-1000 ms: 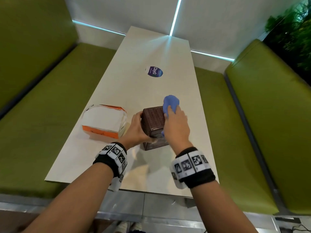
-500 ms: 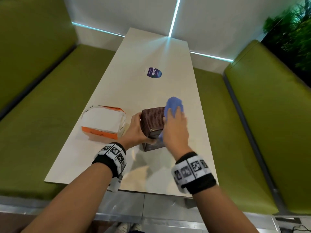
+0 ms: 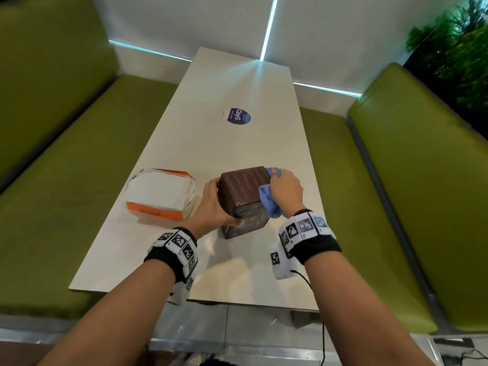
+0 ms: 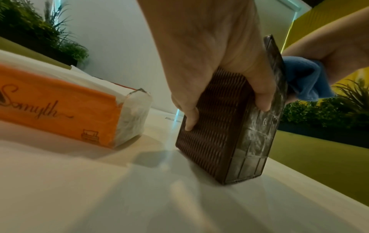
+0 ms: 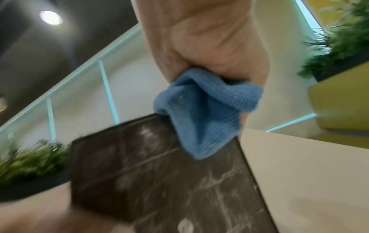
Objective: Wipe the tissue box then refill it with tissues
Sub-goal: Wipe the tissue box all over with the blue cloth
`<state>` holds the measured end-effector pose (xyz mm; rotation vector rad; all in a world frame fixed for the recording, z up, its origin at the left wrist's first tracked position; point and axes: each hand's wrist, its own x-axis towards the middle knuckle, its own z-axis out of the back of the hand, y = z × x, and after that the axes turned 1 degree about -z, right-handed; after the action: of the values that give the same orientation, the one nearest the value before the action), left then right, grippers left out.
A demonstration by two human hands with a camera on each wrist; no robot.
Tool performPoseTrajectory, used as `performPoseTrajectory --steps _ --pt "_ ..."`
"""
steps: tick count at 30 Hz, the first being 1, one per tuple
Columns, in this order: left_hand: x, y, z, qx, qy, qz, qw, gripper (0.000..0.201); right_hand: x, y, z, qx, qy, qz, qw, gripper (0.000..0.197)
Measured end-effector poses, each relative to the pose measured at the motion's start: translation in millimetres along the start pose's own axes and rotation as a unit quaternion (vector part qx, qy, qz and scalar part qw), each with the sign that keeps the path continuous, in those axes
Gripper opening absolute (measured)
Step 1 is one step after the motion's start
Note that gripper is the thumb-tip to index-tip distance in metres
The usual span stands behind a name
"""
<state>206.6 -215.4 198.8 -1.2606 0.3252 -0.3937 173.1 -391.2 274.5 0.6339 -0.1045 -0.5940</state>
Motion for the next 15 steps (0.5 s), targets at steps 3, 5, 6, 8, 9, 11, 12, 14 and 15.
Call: performPoseTrajectory --steps 3,5,6,8,9,11,12,14,15 --pt "-5.8 1.7 5.0 -0.056 0.011 0.001 0.998 0.113 11.4 -21.7 11.5 0.217 0.115 -0.036 0.969 0.035" --pt "-10.6 2.8 10.9 -0.126 0.014 0.024 0.992 0.114 8.0 -46.6 19.3 0.375 0.187 -0.084 0.904 0.041" --pt "-13.1 2.6 14.6 -0.165 0.011 0.035 0.986 0.113 2.0 -58.0 23.0 0.424 0.218 -0.099 0.873 0.047" --pt "-18.0 1.2 20.3 -0.235 0.001 0.049 0.971 0.107 -11.6 -77.6 22.8 0.474 0.266 -0.123 0.831 0.052" --pt "-20.0 -0.6 22.6 -0.265 -0.002 0.054 0.963 0.102 -19.4 -84.0 19.1 0.494 0.271 -0.14 0.814 0.052" --pt "-22.1 -5.6 25.2 -0.315 0.018 0.064 0.947 0.089 -36.2 -88.3 9.3 0.517 0.246 -0.17 0.802 0.046" --pt "-22.7 -8.7 25.4 -0.331 0.042 0.061 0.941 0.086 -40.5 -89.6 3.1 0.519 0.252 -0.169 0.799 0.044" --pt "-23.2 -14.1 23.6 -0.337 0.095 0.049 0.935 0.083 -49.4 -88.1 -5.9 0.502 0.317 -0.123 0.795 0.058" --pt "-23.6 -16.8 21.6 -0.335 0.118 0.043 0.934 0.081 -50.1 -89.7 -8.9 0.51 0.343 -0.097 0.783 0.073"
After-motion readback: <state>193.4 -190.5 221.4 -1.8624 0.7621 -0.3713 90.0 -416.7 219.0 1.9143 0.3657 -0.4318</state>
